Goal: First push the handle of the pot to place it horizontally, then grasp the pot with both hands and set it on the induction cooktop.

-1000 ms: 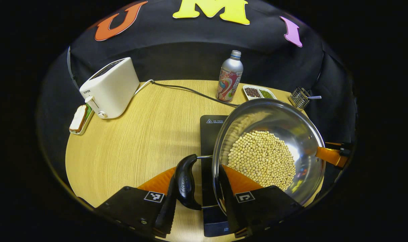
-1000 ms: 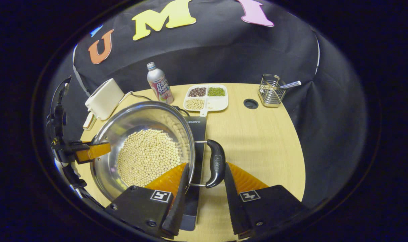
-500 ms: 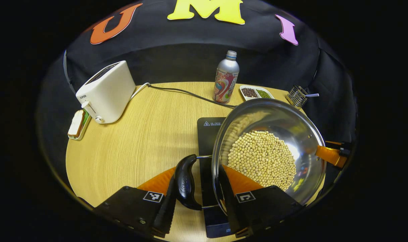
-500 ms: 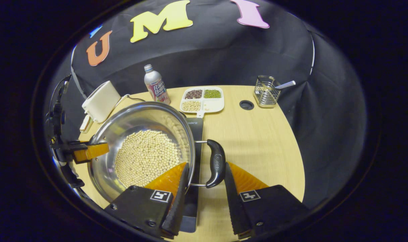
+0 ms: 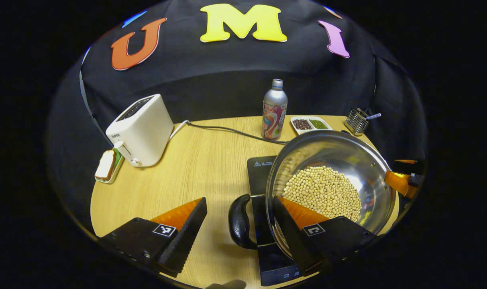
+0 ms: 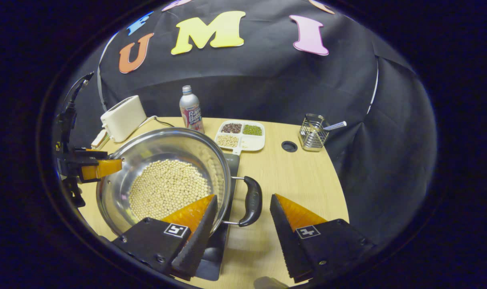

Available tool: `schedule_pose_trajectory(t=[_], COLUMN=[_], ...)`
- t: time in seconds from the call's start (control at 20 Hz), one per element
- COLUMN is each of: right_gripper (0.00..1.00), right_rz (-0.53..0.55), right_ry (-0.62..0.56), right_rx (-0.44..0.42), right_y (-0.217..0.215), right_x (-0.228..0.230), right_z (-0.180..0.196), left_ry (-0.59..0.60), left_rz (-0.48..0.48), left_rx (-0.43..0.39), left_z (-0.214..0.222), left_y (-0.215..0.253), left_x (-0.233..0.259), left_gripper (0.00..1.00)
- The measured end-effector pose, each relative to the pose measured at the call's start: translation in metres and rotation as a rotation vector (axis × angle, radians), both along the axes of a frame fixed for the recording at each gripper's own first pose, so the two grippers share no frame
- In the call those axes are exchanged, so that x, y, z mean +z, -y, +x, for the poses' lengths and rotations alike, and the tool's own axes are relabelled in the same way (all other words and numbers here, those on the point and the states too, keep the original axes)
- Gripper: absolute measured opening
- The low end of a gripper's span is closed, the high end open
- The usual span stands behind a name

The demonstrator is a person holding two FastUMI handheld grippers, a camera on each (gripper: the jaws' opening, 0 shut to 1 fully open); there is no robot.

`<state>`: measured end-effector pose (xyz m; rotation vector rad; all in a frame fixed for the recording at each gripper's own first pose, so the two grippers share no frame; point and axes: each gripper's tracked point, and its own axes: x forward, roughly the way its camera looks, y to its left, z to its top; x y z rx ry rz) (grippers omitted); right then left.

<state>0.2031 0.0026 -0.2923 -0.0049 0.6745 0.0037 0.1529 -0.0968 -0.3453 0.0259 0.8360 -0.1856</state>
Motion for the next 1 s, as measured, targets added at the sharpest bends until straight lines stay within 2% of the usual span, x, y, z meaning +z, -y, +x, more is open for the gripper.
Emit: schedule_pose_trajectory(t=[0.2, 0.25, 0.3, 0.4, 0.45, 0.5, 0.6, 0.65, 0.8, 0.9, 0.95, 1.0], right_gripper=[0.83, 0.86, 0.83, 0.83, 0.86, 0.83, 0.83, 0.86, 0.83, 0.83, 0.86, 0.83], right_rz=[0.004, 0.004, 0.004, -0.002, -0.005, -0.009, -0.014, -0.018, -0.034, -0.029, -0.027, -0.027], right_ry=[0.017, 0.03, 0.042, 0.057, 0.067, 0.075, 0.089, 0.1, 0.158, 0.216, 0.252, 0.294], right_rx=[-0.012, -0.016, -0.019, -0.011, -0.007, -0.005, -0.005, -0.001, 0.026, 0.048, 0.059, 0.064], right_y=[-0.006, -0.007, -0.009, -0.016, -0.02, -0.023, -0.029, -0.033, -0.05, -0.065, -0.072, -0.078], right_x=[0.009, 0.013, 0.018, 0.026, 0.031, 0.035, 0.043, 0.048, 0.078, 0.111, 0.131, 0.154], right_z=[-0.003, -0.004, -0.004, -0.008, -0.008, -0.008, -0.011, -0.013, -0.02, -0.027, -0.031, -0.036], left_ry=[0.02, 0.026, 0.027, 0.045, 0.055, 0.062, 0.08, 0.09, 0.135, 0.205, 0.256, 0.304], left_rz=[0.001, -0.002, -0.004, -0.019, -0.022, -0.018, -0.023, -0.033, -0.054, -0.037, -0.036, -0.033], left_rx=[0.012, 0.015, 0.017, 0.009, 0.003, 0.0, 0.004, 0.011, 0.022, 0.026, 0.028, 0.03], left_z=[-0.003, -0.003, -0.005, -0.008, -0.008, -0.009, -0.011, -0.011, -0.013, -0.012, -0.014, -0.013], left_y=[-0.002, -0.003, -0.004, -0.003, -0.004, -0.005, -0.009, -0.011, -0.02, -0.036, -0.042, -0.048], left_x=[0.008, 0.011, 0.015, 0.024, 0.028, 0.031, 0.039, 0.045, 0.076, 0.111, 0.135, 0.159], left_gripper=[0.98, 0.98, 0.98, 0.98, 0.98, 0.98, 0.98, 0.98, 0.98, 0.98, 0.98, 0.98])
